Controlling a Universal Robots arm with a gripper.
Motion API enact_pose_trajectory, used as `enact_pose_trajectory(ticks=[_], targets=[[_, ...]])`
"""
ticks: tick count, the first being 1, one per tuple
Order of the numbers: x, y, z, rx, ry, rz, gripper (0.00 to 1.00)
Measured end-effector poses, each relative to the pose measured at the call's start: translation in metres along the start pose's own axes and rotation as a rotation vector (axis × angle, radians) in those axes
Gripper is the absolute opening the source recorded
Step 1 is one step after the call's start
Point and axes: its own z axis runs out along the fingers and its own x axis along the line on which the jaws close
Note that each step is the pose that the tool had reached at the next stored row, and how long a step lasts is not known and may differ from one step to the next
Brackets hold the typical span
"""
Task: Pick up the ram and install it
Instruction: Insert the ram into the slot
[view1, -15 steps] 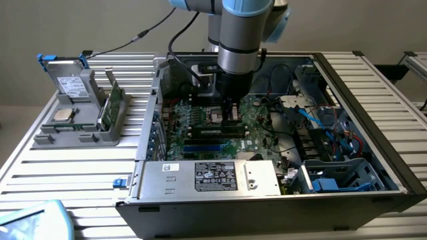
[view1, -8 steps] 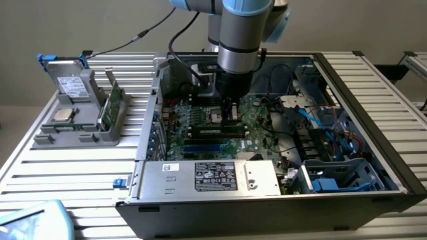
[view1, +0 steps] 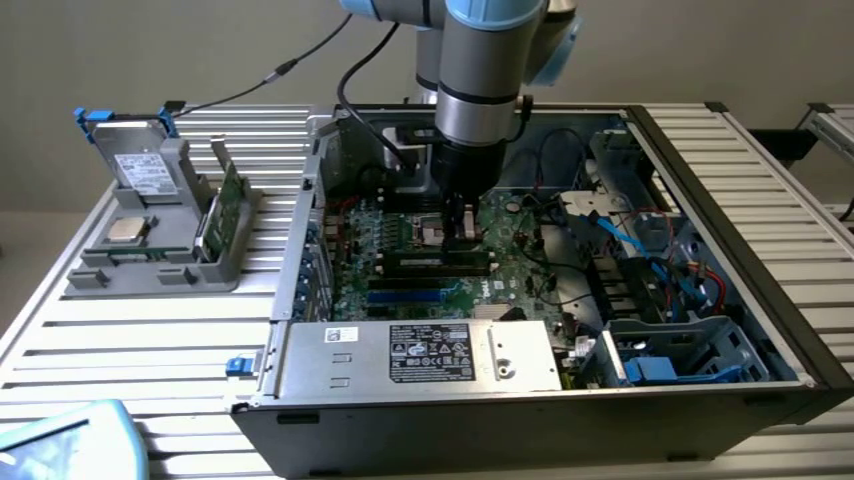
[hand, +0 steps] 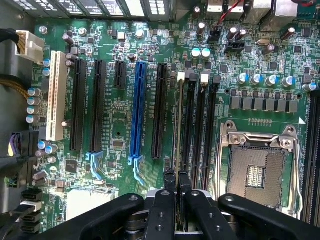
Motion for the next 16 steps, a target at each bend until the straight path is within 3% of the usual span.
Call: enact_pose_trajectory(ticks=[16], targets=[[-0.001, -0.0012, -0.0006, 0.0003, 0.0003, 0.0, 0.13]])
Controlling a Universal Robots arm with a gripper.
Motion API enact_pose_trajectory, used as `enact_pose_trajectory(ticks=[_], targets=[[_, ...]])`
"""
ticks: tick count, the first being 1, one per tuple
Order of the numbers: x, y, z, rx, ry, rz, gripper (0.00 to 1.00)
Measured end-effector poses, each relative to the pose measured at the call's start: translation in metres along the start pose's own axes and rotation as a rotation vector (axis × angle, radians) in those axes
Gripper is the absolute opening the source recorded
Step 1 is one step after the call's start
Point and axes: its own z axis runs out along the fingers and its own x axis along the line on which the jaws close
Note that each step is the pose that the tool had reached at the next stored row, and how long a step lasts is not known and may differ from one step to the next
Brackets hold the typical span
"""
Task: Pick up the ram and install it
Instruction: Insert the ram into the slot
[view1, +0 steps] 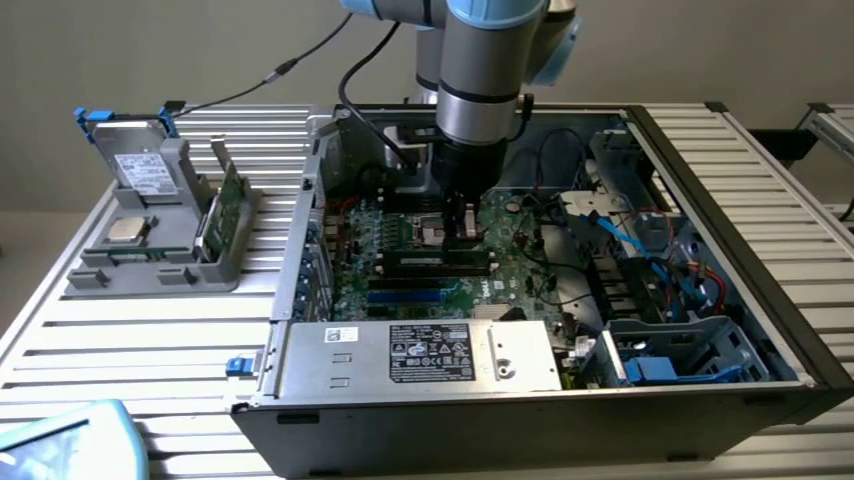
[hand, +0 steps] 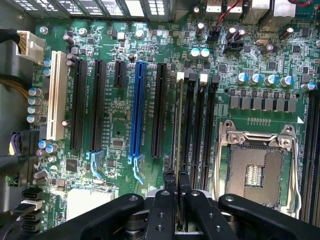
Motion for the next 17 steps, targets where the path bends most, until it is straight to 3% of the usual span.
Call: enact_pose_trajectory(ticks=[17], targets=[[-0.0004, -0.0023, -0.0002, -0.0004, 0.0019, 0.0, 0.13]])
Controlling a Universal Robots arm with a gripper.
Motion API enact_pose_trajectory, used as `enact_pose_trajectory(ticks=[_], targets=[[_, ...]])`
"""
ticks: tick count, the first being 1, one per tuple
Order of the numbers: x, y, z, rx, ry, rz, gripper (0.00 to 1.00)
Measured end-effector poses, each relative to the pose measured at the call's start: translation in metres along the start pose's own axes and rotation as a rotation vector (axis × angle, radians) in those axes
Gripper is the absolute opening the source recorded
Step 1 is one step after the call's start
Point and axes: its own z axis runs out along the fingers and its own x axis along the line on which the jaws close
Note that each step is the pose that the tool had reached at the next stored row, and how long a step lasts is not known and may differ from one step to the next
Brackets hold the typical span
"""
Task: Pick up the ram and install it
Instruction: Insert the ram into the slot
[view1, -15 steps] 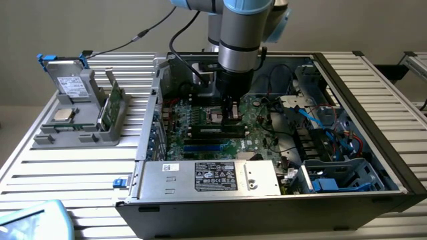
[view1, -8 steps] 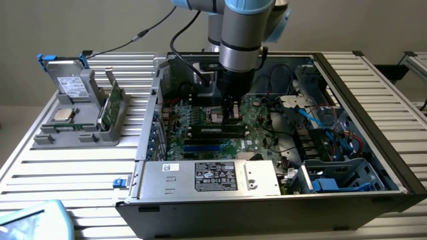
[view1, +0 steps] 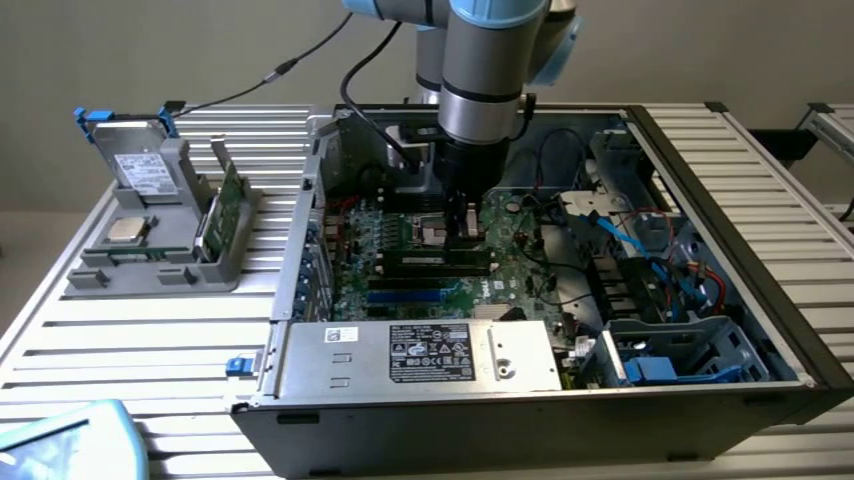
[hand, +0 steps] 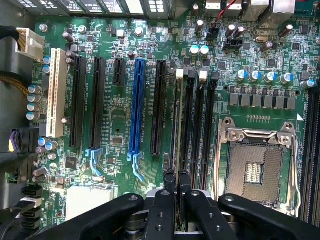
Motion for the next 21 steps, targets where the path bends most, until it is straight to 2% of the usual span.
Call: enact_pose_trajectory(ticks=[7, 16, 21], targets=[[-0.0001, 0.0, 0.0011, 0.0, 0.0, 0.0, 0.13], [-0.0002, 0.0005, 0.0015, -0.0004, -0.0029, 0.014, 0.13], [-0.0002, 0.0009, 0.0019, 0.0015, -0.0026, 0.014, 0.13]])
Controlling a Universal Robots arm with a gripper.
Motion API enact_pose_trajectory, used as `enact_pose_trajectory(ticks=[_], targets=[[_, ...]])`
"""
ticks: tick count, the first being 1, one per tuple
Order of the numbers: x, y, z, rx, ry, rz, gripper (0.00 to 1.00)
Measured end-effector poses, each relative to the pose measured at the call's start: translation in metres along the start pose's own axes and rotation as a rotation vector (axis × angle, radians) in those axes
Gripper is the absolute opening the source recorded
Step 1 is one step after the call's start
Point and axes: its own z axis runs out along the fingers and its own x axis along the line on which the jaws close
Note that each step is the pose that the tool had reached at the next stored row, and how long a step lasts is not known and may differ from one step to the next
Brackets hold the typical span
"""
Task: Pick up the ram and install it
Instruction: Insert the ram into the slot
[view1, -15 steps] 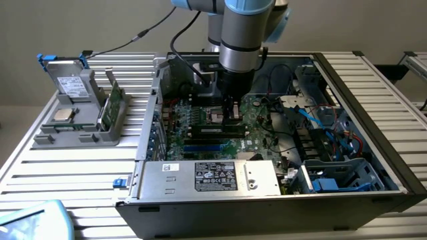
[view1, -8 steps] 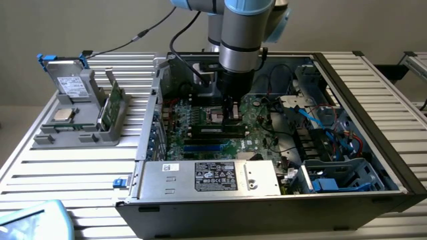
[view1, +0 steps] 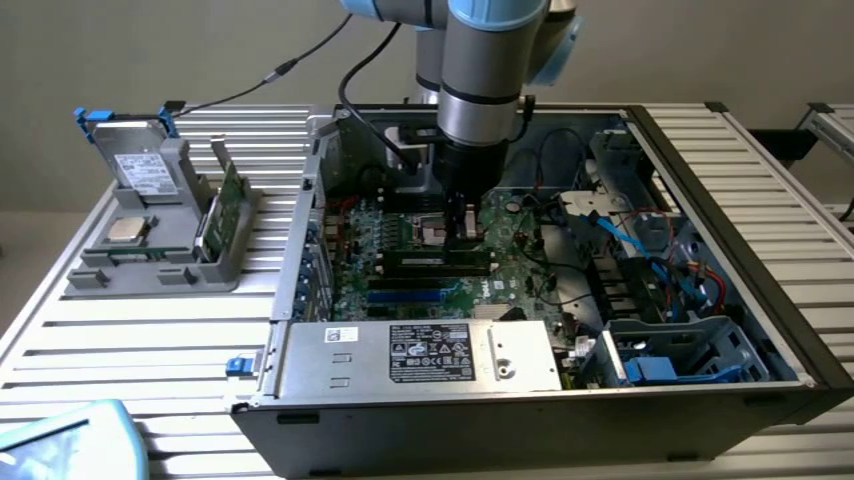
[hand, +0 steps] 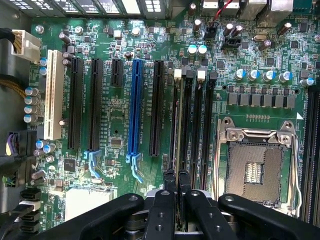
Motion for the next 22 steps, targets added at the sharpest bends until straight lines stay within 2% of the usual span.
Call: enact_pose_trajectory(ticks=[22], targets=[[-0.0003, 0.0007, 0.0008, 0.0022, 0.0009, -0.017, 0.13]])
